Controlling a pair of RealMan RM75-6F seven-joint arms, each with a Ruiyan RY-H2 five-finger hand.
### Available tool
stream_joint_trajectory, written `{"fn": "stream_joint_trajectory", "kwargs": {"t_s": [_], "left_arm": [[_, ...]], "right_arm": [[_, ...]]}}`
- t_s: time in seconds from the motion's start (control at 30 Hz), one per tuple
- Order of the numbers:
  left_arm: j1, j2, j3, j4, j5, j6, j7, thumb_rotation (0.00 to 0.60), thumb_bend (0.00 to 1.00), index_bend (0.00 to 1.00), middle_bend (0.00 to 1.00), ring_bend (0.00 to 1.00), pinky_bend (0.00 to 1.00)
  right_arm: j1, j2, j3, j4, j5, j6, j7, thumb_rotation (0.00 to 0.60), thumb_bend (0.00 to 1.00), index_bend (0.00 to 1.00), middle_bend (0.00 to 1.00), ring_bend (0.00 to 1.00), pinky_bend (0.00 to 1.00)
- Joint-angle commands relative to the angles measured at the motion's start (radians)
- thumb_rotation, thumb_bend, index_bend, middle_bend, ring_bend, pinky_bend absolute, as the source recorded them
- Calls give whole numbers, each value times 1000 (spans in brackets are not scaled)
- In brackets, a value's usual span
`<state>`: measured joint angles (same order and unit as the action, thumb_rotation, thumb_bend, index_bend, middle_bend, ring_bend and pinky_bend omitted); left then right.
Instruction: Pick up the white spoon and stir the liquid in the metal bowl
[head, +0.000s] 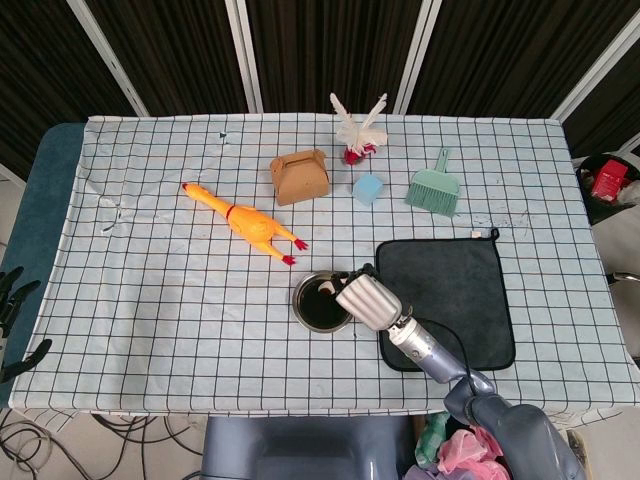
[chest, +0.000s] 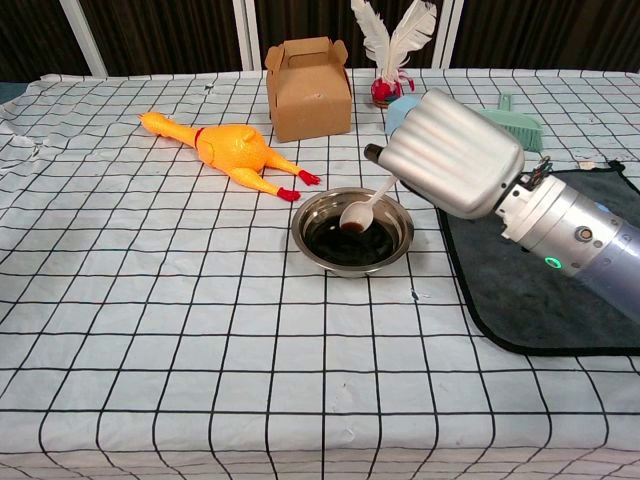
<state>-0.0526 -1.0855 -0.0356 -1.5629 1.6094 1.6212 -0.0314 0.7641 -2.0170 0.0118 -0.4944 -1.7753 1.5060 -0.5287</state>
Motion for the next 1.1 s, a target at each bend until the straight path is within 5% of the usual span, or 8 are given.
{"fn": "stream_joint_trajectory", "kwargs": {"t_s": [0.03,0.53,1.1], "left_arm": [[0,0,0,-1,0,0,1,600,211,155,32,0,0],[4,0,0,-3,2,8,3,600,211,155,32,0,0],[7,-2,3,-5,10,14,5,600,212,155,32,0,0]], "right_arm": [[-5,7,-5,-6,-1,3,-5,600,372,747,909,1000,997],[-57,65,-46,-76,-17,30,-42,600,372,750,908,1000,997],[-86,126,-78,-277,-68,47,-125,600,373,762,908,1000,998]]}}
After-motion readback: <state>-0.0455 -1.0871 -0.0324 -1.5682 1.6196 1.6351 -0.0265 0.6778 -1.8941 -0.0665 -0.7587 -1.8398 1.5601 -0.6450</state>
